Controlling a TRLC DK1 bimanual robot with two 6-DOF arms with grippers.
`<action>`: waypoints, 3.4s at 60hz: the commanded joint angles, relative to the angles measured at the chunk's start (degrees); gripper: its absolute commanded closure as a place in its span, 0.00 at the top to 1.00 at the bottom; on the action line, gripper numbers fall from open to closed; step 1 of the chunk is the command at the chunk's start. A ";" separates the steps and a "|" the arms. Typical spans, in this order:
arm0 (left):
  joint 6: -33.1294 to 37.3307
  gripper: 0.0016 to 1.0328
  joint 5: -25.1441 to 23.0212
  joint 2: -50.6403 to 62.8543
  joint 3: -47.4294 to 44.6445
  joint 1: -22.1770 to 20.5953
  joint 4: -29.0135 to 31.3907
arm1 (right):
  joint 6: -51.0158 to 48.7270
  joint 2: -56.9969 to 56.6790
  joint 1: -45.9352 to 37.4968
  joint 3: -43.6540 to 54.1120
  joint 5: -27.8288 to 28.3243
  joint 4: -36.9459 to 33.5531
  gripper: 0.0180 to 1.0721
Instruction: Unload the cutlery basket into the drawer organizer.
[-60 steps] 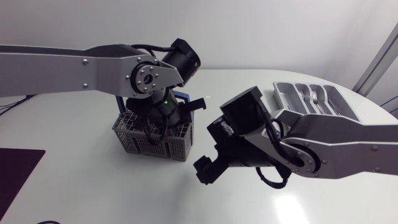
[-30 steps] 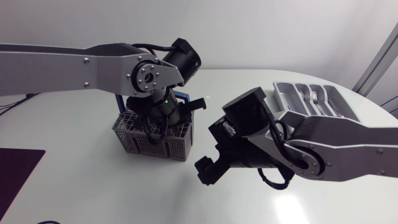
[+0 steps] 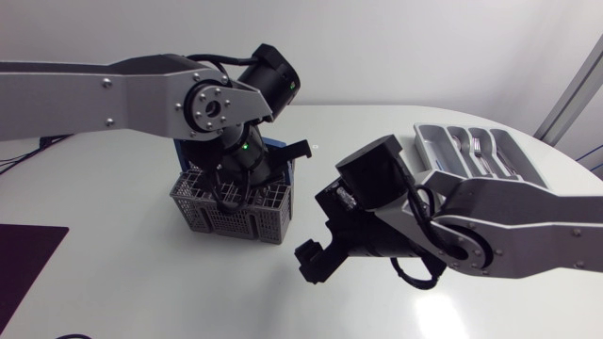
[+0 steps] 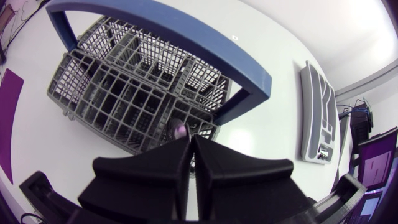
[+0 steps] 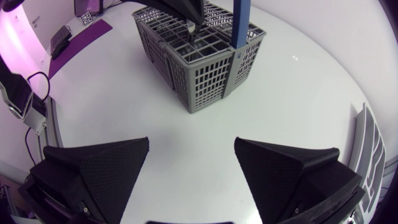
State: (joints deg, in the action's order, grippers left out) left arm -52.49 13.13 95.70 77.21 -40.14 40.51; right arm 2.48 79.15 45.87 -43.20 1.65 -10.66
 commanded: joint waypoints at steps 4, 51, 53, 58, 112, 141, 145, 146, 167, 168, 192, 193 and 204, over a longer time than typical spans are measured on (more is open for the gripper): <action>-0.07 0.04 -0.73 -2.10 1.98 0.50 0.71 | -1.07 -0.76 0.89 1.72 -0.24 -0.07 0.94; 0.02 0.04 -2.93 -6.05 3.56 0.33 0.71 | -1.25 -2.25 1.86 2.42 -0.51 -0.42 0.94; 0.19 0.04 -2.93 -6.05 3.74 0.41 0.88 | -1.25 -2.25 1.86 2.51 -0.51 -0.42 0.94; 0.19 0.04 -2.93 -6.05 4.53 0.50 2.12 | -1.25 -2.43 1.95 2.77 -0.60 -0.42 0.94; 0.11 0.04 -2.84 -11.24 7.52 0.06 8.09 | -1.43 -4.71 2.91 3.21 -1.47 -2.00 0.94; 6.87 0.04 -6.18 -19.15 -2.24 -5.91 -0.96 | -8.72 -17.98 -0.52 8.31 2.74 0.72 0.94; 8.28 0.04 -7.94 -20.20 -4.96 -6.53 -4.56 | -10.39 -20.80 -3.06 9.27 6.26 0.46 0.94; 8.54 0.04 -8.64 -20.38 -5.58 -6.53 -5.44 | -10.83 -21.32 -3.50 9.54 6.70 0.46 0.94; 12.50 0.04 -16.90 -20.99 -11.38 -8.64 -11.95 | -20.23 -28.62 -6.84 10.50 8.98 -5.87 0.94; 12.67 0.04 -17.26 -21.08 -11.56 -8.73 -12.30 | -20.94 -28.88 -7.19 10.33 9.78 -6.40 0.94; 18.74 0.04 -24.29 -22.31 -16.13 -13.21 -15.81 | -31.92 -27.56 -11.94 9.45 23.49 -11.05 0.94; 18.74 0.04 -24.29 -22.31 -16.21 -13.30 -15.90 | -31.92 -27.48 -11.94 9.45 23.66 -10.88 0.94; 18.92 0.04 -26.13 -23.19 -17.62 -14.53 -16.69 | -32.10 -25.10 -11.94 9.01 24.98 -8.77 0.90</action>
State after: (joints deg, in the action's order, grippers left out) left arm -34.54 -12.05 73.97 61.45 -54.00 24.49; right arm -28.36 52.64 34.26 -34.02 25.80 -20.60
